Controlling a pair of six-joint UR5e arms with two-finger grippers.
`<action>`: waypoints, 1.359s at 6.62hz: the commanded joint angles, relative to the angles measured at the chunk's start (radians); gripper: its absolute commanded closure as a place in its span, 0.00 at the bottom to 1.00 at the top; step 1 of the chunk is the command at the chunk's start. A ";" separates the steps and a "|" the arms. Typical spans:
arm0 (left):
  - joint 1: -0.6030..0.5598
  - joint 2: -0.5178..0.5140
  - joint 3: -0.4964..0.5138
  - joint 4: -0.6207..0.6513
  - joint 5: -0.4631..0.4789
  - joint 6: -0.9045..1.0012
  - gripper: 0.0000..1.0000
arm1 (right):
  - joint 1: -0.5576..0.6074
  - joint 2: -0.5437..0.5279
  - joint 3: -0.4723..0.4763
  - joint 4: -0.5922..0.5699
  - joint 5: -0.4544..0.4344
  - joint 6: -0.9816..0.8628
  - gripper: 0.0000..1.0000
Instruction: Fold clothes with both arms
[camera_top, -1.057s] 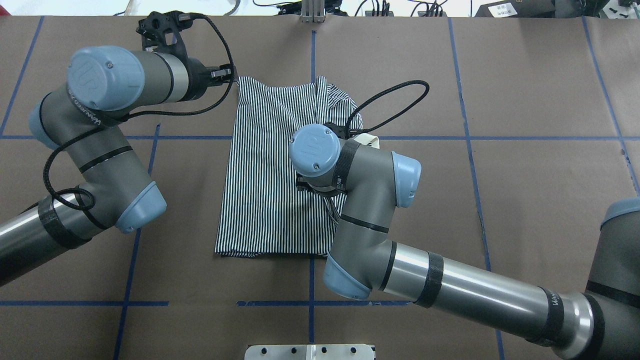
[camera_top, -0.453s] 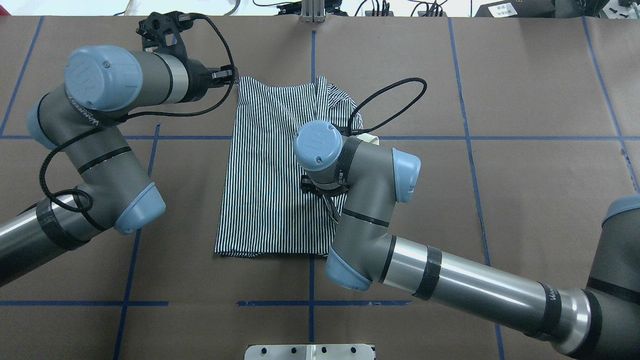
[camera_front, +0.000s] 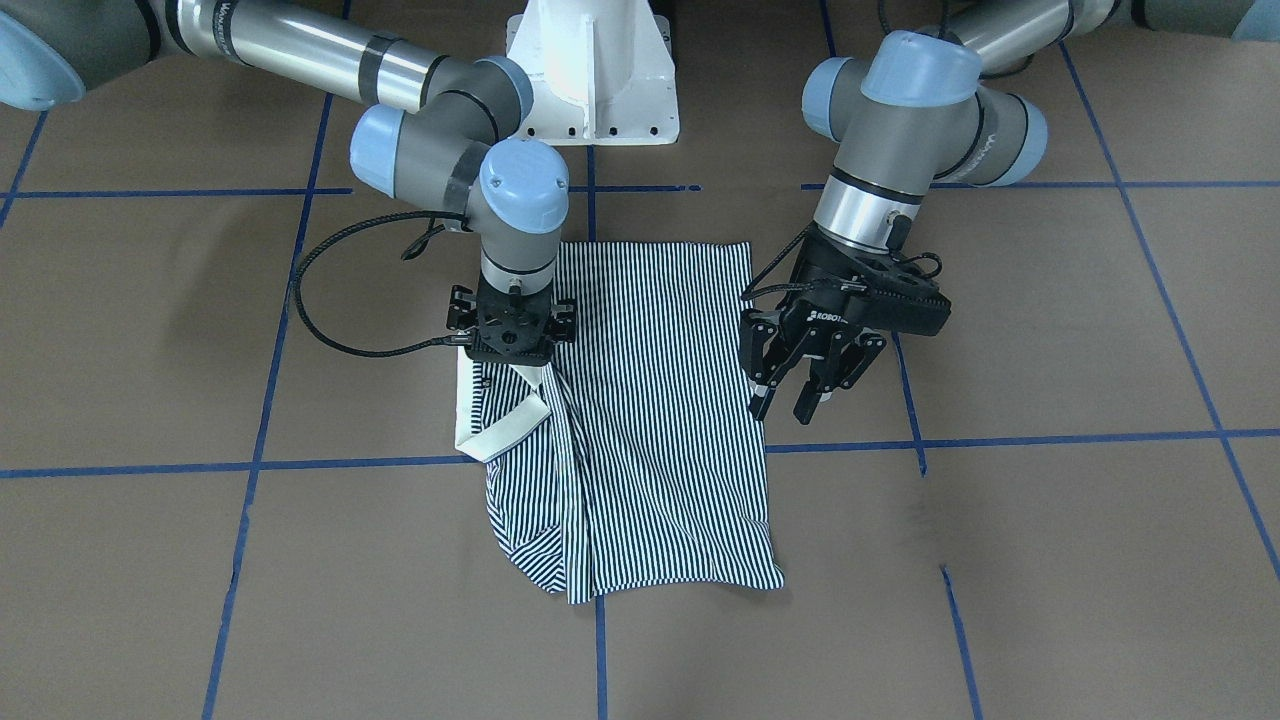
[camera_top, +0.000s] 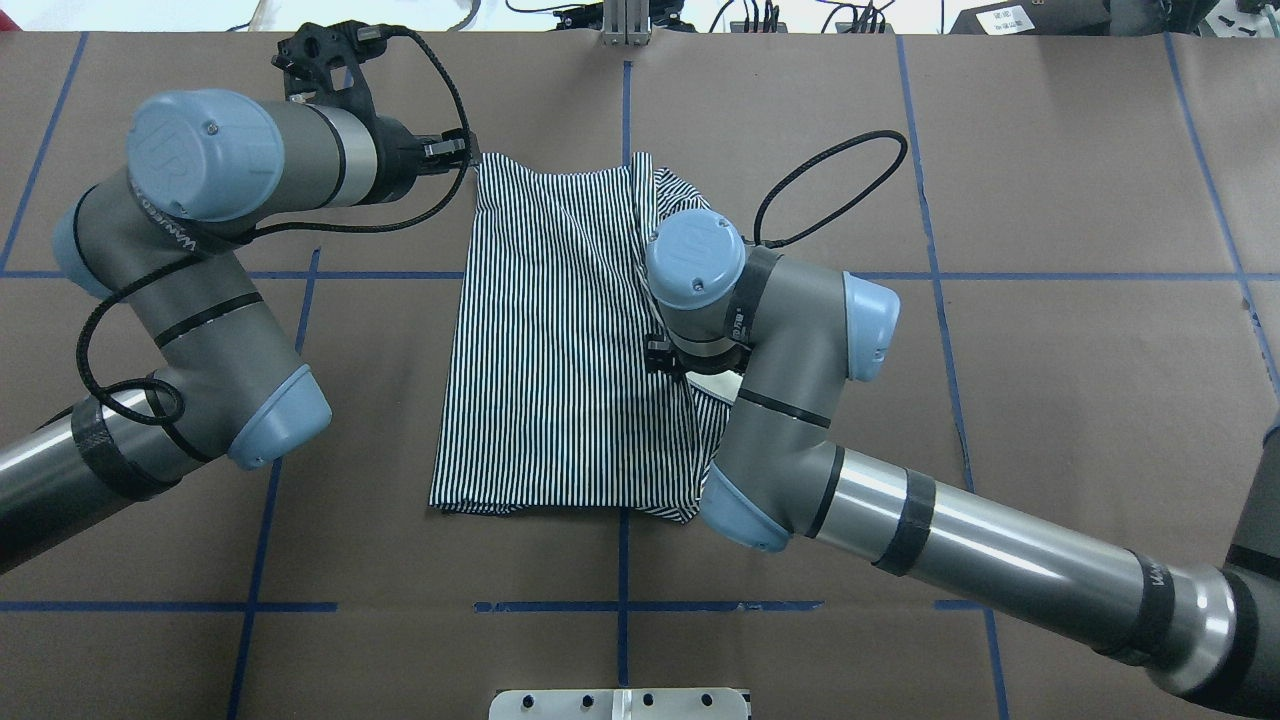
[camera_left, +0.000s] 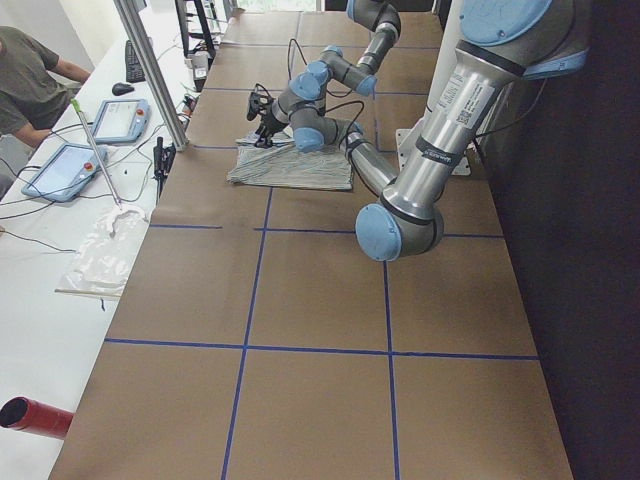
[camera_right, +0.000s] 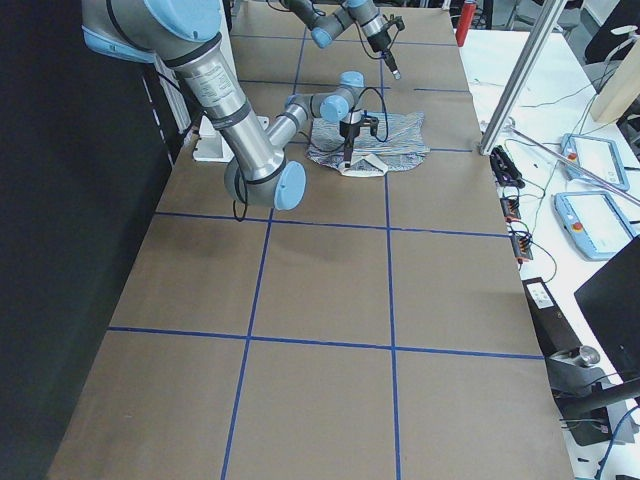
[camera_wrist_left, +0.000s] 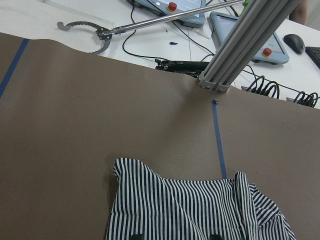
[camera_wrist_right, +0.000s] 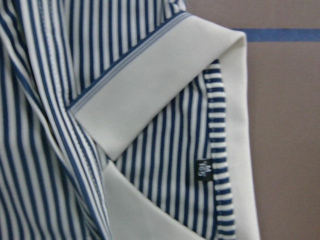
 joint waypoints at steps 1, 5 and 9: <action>0.000 0.000 -0.008 0.001 0.000 -0.001 0.46 | 0.026 -0.130 0.128 -0.001 0.011 -0.042 0.00; 0.002 0.000 -0.063 0.061 -0.002 -0.001 0.46 | 0.089 0.063 -0.038 0.010 0.007 -0.037 0.00; 0.003 0.000 -0.062 0.063 -0.003 -0.001 0.46 | 0.098 0.297 -0.448 0.181 -0.001 -0.031 0.00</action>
